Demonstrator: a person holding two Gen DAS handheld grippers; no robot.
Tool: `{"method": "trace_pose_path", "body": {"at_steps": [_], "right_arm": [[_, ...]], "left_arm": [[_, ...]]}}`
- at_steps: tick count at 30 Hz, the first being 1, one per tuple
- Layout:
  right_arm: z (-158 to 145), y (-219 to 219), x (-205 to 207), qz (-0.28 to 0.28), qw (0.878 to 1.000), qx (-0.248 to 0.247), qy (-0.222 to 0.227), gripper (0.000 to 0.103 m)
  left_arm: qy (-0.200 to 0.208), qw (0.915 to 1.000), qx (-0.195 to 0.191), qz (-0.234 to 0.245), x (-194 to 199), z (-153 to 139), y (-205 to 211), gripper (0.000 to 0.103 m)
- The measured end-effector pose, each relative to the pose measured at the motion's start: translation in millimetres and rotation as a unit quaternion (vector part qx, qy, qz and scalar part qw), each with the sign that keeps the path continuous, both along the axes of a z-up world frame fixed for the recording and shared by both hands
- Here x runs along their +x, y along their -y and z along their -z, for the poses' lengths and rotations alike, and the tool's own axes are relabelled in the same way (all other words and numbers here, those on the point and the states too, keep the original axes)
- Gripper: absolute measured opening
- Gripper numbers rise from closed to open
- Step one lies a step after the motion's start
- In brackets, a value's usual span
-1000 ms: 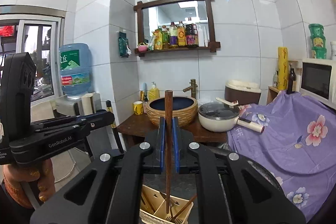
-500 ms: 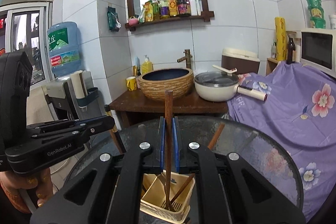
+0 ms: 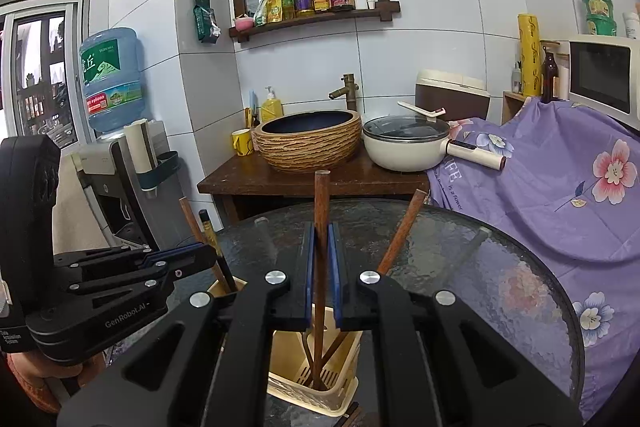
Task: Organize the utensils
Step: 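Lower both chopsticks upright into the holder and open both tools, then move both tools back down toward the remaining wooden chopsticks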
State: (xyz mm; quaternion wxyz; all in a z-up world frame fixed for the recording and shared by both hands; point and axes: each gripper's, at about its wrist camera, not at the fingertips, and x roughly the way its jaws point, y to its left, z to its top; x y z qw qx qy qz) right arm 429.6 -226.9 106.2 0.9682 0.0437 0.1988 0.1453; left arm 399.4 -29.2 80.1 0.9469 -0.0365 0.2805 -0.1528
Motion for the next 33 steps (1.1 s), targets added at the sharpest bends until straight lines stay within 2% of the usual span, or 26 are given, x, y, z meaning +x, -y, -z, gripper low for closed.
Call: {"method": "trace_pose_path", "body": {"at_steps": [3, 6, 7, 9, 10, 11, 12, 13, 14, 15, 18, 22, 26, 33], "right_arm": [[0.0, 2.4, 1.2, -0.006, 1.000, 0.007, -0.002, 0.008], [-0.5, 2.9, -3.3, -0.003, 1.000, 0.000, 0.007, 0.011], [-0.9, 2.6, -5.6, -0.002, 1.000, 0.001, 0.009, 0.014], [-0.1, 4.5, -12.6, 0.001, 1.000, 0.003, 0.013, 0.031], [0.7, 5.7, -16.6, 0.005, 1.000, 0.003, 0.016, 0.035], [1.6, 7.7, -21.9, 0.011, 1.000, 0.002, 0.018, 0.039], [3.2, 9.1, -27.4, 0.015, 1.000, 0.001, 0.019, 0.040], [7.1, 11.2, -36.5, 0.018, 1.000, -0.001, 0.017, 0.040], [10.7, 12.8, -42.7, 0.020, 1.000, -0.002, 0.013, 0.041], [16.4, 14.3, -50.4, 0.023, 1.000, -0.006, 0.005, 0.044], [40.0, 17.8, -70.7, 0.025, 0.999, -0.018, -0.022, 0.050], [83.4, 17.6, -86.7, 0.026, 0.995, -0.033, -0.085, 0.050], [130.4, 12.6, -97.5, 0.016, 0.986, -0.037, -0.161, 0.050], [175.3, -9.7, -112.6, 0.002, 0.977, -0.059, -0.207, 0.050]], "left_arm": [[0.001, 1.0000, 0.000, 0.002, 0.5, -2.6, -1.1, 0.011], [0.018, 0.9998, 0.005, 0.004, -6.2, -6.9, 0.1, 0.026], [0.025, 0.9997, 0.005, 0.003, -9.6, -8.2, -0.3, 0.031], [0.031, 0.9995, 0.005, 0.002, -16.6, -9.2, -1.8, 0.038], [0.032, 0.9995, 0.003, 0.002, -20.5, -8.9, -3.7, 0.046], [0.032, 0.9995, 0.001, 0.001, -24.7, -8.2, -5.7, 0.058], [0.032, 0.9995, -0.002, -0.002, -32.4, -5.5, -9.7, 0.065], [0.032, 0.9995, -0.002, -0.005, -37.8, -2.9, -12.2, 0.078], [0.032, 0.9994, -0.001, -0.010, -45.1, 1.2, -15.4, 0.086], [0.031, 0.9994, 0.001, -0.012, -50.2, 4.7, -17.7, 0.087], [0.008, 0.9998, 0.012, -0.012, -65.2, 24.8, -24.8, 0.089], [-0.038, 0.9983, 0.034, -0.027, -79.2, 63.7, -35.3, 0.088], [-0.107, 0.9929, 0.044, -0.027, -88.4, 107.6, -44.1, 0.071], [-0.154, 0.9869, 0.047, -0.015, -104.0, 144.4, -43.9, 0.055]]}}
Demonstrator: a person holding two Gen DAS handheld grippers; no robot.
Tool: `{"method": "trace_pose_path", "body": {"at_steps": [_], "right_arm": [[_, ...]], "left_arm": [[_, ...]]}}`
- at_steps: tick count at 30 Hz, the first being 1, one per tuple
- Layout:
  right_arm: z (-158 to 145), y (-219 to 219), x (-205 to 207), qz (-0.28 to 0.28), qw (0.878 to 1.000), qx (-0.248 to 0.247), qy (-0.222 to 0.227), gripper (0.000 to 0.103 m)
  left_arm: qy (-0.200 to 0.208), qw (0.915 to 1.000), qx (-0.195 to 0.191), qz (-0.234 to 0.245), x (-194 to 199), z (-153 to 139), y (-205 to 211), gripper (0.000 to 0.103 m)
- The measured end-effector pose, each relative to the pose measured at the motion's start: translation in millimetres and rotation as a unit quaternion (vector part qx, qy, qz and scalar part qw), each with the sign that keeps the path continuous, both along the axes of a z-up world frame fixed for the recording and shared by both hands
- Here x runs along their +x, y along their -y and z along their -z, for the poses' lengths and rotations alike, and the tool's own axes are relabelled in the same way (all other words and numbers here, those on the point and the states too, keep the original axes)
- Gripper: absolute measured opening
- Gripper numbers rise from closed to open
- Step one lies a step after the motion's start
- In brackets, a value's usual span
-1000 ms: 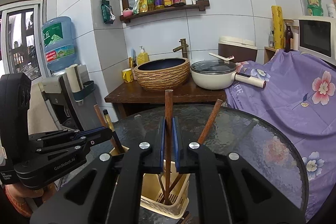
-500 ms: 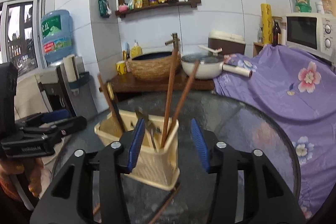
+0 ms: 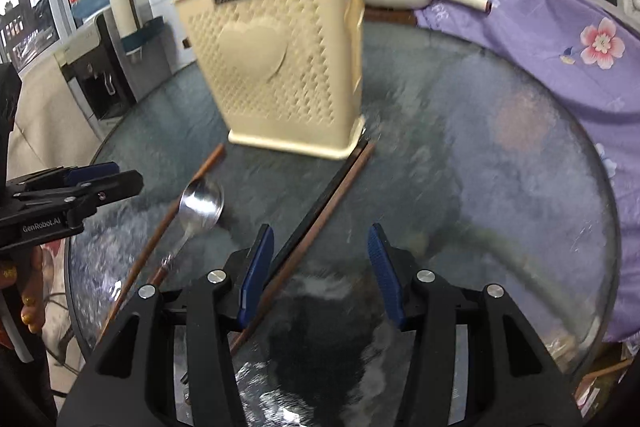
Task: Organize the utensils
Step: 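Move both tools back down toward the remaining wooden chopsticks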
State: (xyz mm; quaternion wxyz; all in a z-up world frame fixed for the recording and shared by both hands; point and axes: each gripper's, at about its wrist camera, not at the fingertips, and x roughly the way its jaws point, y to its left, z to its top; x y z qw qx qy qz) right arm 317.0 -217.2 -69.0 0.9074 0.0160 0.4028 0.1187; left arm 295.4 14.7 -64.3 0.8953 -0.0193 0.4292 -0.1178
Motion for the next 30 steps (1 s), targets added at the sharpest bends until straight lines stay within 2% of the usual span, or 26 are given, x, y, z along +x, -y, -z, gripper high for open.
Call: {"method": "trace_pose_path", "body": {"at_steps": [4, 14, 18, 26, 30], "right_arm": [[10.8, -9.8, -3.9, 0.002, 1.000, -0.024, -0.012, 0.050], [16.9, -6.8, -5.5, 0.008, 0.998, -0.040, -0.037, 0.049], [15.8, 4.6, -4.5, 0.024, 0.997, -0.066, -0.045, 0.049], [9.5, 8.0, -0.6, 0.010, 0.998, -0.001, -0.057, 0.049], [16.1, -4.3, 0.5, 0.007, 0.998, -0.014, -0.061, 0.048]], "left_arm": [[-0.014, 0.9999, 0.004, 0.005, -4.5, 12.4, 1.5, 0.050], [-0.025, 0.9994, 0.003, 0.022, -12.1, 22.7, 9.5, 0.049], [-0.028, 0.9993, 0.004, 0.024, -12.6, 23.9, 10.3, 0.049], [-0.035, 0.9986, 0.016, 0.036, -11.5, 27.0, 17.6, 0.040], [-0.035, 0.9983, 0.027, 0.037, -11.8, 29.0, 20.4, 0.033]]}}
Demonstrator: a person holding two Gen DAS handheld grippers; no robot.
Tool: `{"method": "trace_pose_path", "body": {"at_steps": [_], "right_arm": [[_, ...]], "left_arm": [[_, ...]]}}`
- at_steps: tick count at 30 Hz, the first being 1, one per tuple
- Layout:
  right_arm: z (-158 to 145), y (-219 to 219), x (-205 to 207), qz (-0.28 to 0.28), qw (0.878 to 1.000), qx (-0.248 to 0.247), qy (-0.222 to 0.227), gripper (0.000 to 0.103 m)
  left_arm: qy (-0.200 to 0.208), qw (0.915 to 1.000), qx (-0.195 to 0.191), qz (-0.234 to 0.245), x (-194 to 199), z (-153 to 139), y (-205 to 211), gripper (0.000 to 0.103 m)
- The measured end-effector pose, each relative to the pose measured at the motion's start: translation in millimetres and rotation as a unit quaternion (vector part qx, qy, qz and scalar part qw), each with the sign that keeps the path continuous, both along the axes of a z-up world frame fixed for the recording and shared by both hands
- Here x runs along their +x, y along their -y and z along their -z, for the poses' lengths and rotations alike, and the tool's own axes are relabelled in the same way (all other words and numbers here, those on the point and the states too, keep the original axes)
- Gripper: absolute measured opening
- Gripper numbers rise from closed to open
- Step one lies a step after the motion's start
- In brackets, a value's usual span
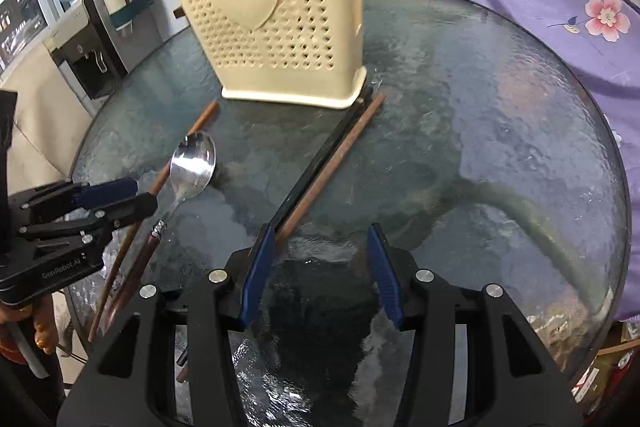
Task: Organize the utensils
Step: 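Move both tools back down toward the remaining wooden chopsticks, then grasp a wooden chopstick with the left tool while the right tool grasps another wooden chopstick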
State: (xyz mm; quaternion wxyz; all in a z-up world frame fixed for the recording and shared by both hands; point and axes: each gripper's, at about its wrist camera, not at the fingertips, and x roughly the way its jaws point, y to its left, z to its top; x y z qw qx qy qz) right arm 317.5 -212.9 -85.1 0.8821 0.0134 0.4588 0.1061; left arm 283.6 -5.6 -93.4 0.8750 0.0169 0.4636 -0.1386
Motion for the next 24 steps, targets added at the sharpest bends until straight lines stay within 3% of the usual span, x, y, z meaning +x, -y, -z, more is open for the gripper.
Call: {"method": "trace_pose_path", "body": {"at_steps": [4, 7, 11, 15, 20, 24], "right_arm": [[-0.9, 0.2, 1.8, 0.001, 1.000, -0.011, -0.003, 0.048], [0.4, 10.6, 2.5, 0.012, 0.998, -0.056, -0.004, 0.041], [-3.9, 35.3, 2.7, 0.020, 1.000, 0.001, -0.014, 0.041], [-13.7, 23.9, 3.9, 0.011, 1.000, 0.028, 0.005, 0.041], [-6.8, -5.8, 5.7, -0.016, 1.000, 0.000, 0.000, 0.041], [-2.7, -2.2, 3.9, -0.009, 1.000, -0.009, -0.004, 0.041]], "left_arm": [[-0.001, 1.0000, -0.001, -0.009, 1.3, 0.0, -4.6, 0.024], [-0.002, 0.9999, -0.001, -0.015, 3.0, -0.5, -10.3, 0.024], [-0.004, 0.9998, -0.005, -0.021, 4.2, -1.3, -15.8, 0.024], [0.000, 0.9998, 0.000, -0.019, 5.1, -0.8, -10.4, 0.024], [0.001, 0.9999, 0.003, -0.016, 3.9, -0.4, -7.0, 0.024], [-0.001, 0.9999, -0.005, -0.015, 3.9, -0.3, -10.8, 0.024]]}}
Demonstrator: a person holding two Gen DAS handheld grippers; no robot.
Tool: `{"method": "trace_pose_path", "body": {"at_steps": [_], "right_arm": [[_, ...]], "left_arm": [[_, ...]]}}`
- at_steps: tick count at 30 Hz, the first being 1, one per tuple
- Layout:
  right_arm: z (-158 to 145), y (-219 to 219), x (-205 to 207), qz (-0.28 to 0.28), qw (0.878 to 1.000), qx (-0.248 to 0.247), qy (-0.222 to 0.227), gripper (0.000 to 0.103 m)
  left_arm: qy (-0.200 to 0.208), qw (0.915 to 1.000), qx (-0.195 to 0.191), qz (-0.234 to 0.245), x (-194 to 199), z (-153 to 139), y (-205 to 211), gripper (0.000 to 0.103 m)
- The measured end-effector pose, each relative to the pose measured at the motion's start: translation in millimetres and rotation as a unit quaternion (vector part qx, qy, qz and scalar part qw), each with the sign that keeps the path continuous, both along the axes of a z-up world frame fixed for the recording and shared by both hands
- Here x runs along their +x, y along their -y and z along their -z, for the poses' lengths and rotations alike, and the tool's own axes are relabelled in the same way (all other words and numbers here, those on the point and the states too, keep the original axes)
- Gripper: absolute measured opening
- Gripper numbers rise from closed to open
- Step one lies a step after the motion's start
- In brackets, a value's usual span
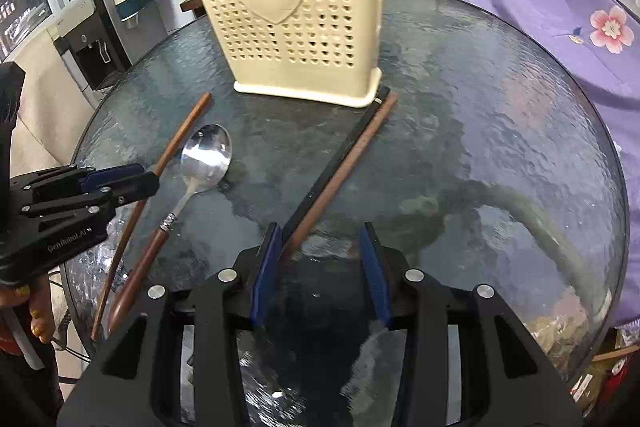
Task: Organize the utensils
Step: 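Grasp a wooden chopstick with the left tool while the right tool grasps another wooden chopstick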
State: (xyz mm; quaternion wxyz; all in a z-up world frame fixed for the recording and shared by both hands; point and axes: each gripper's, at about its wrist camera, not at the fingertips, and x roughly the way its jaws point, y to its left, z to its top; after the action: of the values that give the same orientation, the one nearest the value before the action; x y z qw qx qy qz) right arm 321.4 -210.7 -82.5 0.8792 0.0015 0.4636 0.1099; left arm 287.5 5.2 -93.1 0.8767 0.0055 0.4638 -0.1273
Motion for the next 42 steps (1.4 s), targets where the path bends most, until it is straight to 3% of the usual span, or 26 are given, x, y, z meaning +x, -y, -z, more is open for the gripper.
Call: {"method": "trace_pose_path", "body": {"at_steps": [6, 13, 23, 27, 34, 42], "right_arm": [[0.4, 20.8, -3.7, 0.003, 0.999, -0.038, -0.014, 0.041], [3.2, 21.1, 7.9, 0.023, 0.998, -0.047, -0.017, 0.041], [4.6, 49.2, 42.3, 0.070, 0.997, -0.021, -0.019, 0.041], [3.9, 58.9, 56.9, 0.086, 0.996, -0.014, -0.018, 0.032], [2.9, 59.6, 87.2, 0.083, 0.996, -0.014, -0.019, 0.029], [2.4, 51.8, 116.0, 0.069, 0.995, -0.056, -0.036, 0.025]], "left_arm": [[0.001, 1.0000, -0.006, -0.001, 0.8, 0.0, -2.3, 0.024], [-0.001, 1.0000, 0.000, -0.003, 3.5, 0.6, 0.4, 0.024], [-0.010, 0.9999, 0.007, 0.006, 38.4, 0.6, 6.9, 0.024], [-0.008, 0.9999, 0.008, -0.002, 52.2, 1.1, 7.8, 0.023], [-0.017, 0.9998, 0.003, -0.013, 73.6, 0.1, 5.0, 0.021], [-0.027, 0.9986, 0.043, -0.013, 86.9, -0.8, 14.4, 0.018]]}}
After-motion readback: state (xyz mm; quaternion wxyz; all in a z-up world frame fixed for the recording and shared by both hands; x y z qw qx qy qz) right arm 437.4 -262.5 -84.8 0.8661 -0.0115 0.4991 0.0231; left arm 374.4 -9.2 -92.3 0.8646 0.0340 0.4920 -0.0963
